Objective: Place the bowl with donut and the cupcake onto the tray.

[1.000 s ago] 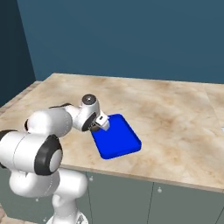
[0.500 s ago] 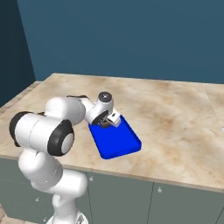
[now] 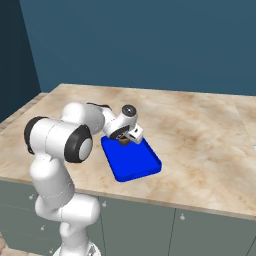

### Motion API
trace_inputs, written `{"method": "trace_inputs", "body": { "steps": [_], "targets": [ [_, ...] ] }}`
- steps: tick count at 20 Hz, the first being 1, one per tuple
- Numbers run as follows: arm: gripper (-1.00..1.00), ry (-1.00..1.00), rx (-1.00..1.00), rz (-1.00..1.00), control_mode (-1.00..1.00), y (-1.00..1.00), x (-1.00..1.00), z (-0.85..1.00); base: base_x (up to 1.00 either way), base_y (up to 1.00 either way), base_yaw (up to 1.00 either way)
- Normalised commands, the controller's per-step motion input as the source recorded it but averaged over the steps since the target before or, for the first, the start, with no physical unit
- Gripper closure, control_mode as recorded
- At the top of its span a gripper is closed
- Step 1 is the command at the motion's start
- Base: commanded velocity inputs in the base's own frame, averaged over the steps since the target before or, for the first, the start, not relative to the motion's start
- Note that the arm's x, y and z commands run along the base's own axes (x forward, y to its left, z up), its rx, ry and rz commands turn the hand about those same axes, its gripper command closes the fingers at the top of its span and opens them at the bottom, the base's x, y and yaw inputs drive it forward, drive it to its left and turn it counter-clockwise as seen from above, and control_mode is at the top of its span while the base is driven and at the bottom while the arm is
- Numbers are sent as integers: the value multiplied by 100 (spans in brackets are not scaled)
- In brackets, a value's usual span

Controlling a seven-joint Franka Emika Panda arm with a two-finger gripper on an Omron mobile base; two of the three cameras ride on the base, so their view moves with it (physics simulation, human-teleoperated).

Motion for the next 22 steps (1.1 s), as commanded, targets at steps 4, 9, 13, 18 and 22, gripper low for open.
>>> {"method": "trace_inputs", "body": {
  "steps": [4, 9, 13, 18, 22],
  "targets": [
    [100, 0, 0, 7, -100, 0, 23, -36, 0, 0, 0],
    [100, 0, 0, 7, -100, 0, 23, -33, 0, 0, 0],
    [100, 0, 0, 8, -100, 0, 19, -32, 0, 0, 0],
    [100, 0, 0, 8, -100, 0, 16, -29, 0, 0, 0],
    [-100, 0, 0, 8, -100, 0, 23, -31, 0, 0, 0]
  ]
}}
